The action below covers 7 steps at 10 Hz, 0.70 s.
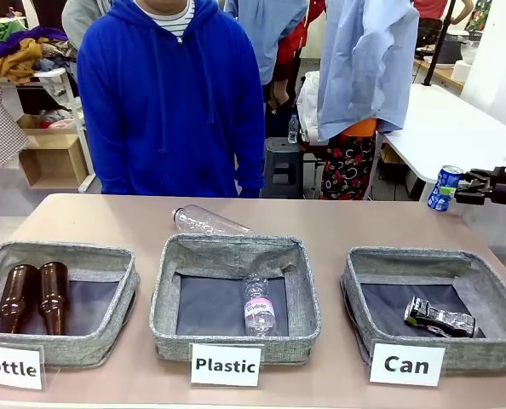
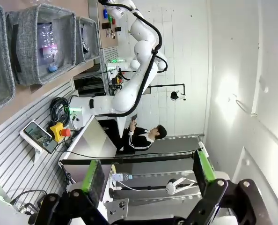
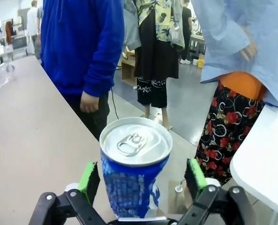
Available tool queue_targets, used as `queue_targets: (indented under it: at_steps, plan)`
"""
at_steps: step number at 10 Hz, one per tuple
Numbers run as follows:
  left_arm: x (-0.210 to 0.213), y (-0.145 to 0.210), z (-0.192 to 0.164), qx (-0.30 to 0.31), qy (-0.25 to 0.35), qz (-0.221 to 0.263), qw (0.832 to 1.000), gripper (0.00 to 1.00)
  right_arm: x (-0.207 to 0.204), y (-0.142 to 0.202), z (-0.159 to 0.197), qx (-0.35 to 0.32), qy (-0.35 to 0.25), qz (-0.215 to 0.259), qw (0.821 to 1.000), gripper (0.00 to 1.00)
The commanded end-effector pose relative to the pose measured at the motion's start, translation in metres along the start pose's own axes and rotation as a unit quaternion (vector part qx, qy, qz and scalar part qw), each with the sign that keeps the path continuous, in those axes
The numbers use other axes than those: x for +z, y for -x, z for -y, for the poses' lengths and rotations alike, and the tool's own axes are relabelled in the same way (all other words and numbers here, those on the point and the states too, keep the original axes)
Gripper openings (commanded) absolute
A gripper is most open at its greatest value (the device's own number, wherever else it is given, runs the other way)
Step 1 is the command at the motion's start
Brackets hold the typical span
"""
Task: Sort the can waste into the basket.
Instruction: Pick up the can waste from the table and place it in the right Fabric basket.
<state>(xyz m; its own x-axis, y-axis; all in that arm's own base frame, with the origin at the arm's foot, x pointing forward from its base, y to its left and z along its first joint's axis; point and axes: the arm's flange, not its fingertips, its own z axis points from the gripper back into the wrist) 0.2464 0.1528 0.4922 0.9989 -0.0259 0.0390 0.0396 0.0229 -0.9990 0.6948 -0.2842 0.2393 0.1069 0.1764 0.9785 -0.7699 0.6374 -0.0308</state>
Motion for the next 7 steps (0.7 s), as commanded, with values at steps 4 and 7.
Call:
queue_targets:
  at_steps: [4, 7]
  plan:
    - [0.002, 0.000, 0.005, 0.004, 0.006, 0.004, 1.000, 1.00, -0.001, -0.017, -0.002, -0.043, -0.025, 0.019, 0.999, 0.00]
    - [0.002, 0.000, 0.005, 0.004, 0.006, 0.004, 1.000, 1.00, 0.009, -0.051, -0.032, -0.052, -0.029, 0.010, 0.998, 0.00]
